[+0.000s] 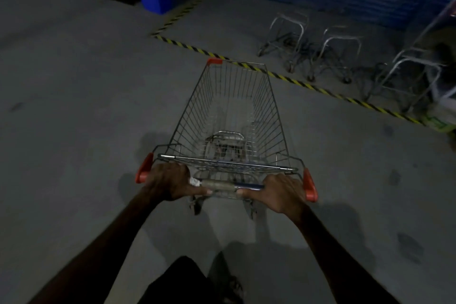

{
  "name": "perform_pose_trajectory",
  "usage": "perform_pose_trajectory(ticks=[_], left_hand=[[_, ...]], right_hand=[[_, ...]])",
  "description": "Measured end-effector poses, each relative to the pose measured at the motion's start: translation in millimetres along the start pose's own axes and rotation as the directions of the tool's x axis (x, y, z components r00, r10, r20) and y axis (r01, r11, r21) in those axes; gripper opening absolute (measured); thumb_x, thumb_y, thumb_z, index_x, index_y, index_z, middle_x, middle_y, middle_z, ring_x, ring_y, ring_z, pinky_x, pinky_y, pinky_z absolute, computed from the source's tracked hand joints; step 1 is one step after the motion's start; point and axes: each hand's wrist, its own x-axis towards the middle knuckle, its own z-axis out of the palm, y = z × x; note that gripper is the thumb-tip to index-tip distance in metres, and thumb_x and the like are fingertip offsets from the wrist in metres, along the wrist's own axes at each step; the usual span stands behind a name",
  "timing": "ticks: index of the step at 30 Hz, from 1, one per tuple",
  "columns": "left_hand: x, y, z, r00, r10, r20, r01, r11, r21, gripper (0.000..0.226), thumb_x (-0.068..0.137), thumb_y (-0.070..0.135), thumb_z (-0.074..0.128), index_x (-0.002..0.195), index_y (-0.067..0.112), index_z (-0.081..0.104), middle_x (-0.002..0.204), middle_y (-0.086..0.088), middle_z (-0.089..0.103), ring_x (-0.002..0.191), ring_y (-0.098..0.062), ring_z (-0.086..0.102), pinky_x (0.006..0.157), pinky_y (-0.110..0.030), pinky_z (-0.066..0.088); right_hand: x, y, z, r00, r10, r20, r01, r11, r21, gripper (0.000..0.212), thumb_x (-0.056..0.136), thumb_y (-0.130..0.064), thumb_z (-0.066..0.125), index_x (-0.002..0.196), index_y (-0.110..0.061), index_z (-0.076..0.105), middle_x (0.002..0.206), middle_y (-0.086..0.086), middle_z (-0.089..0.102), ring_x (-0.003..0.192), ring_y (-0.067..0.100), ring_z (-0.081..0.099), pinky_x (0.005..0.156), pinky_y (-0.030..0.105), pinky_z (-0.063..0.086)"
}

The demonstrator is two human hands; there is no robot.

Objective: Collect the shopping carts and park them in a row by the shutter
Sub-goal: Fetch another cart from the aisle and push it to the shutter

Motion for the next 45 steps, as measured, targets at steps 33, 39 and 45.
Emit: perform_pose_trajectory(ticks=[33,39,45], left_hand=[[753,-314,-105,0.996,0.091,0.017,-0.09,0.996,-0.024,0.105,0.058,0.116,0.021,0.062,0.022,0.067,0.068,0.004,0.07,0.07,-0.017,0.068,0.075,-0.033,0.056],[885,-349,-134,0.995,0.036,0.095,-0.025,0.994,-0.111,0.093,0.064,0.111,0.037,0.054,0.021,0.058,0.056,0.008,0.057,0.063,-0.01,0.061,0.072,-0.032,0.054],[1010,-401,-146,0.998,0.039,0.05,-0.033,0.994,-0.103,0.097,0.064,0.111,0.034,0.053,0.018,0.059,0.054,0.008,0.056,0.061,-0.009,0.059,0.062,-0.028,0.042]], right_hand=[[777,-5,-191,0.994,0.052,-0.097,-0.055,0.998,-0.032,0.1,0.057,-0.115,0.021,0.053,-0.019,0.049,0.052,-0.004,0.058,0.052,0.01,0.056,0.064,0.028,0.053],[922,11,-231,0.994,0.073,-0.081,-0.076,0.996,-0.037,0.1,0.06,-0.113,0.03,0.06,-0.017,0.06,0.062,-0.002,0.065,0.063,0.015,0.063,0.074,0.035,0.059],[1055,12,-268,0.993,0.068,-0.093,-0.071,0.997,-0.034,0.094,0.061,-0.111,0.036,0.054,-0.019,0.054,0.053,-0.008,0.052,0.061,0.016,0.061,0.062,0.027,0.047]])
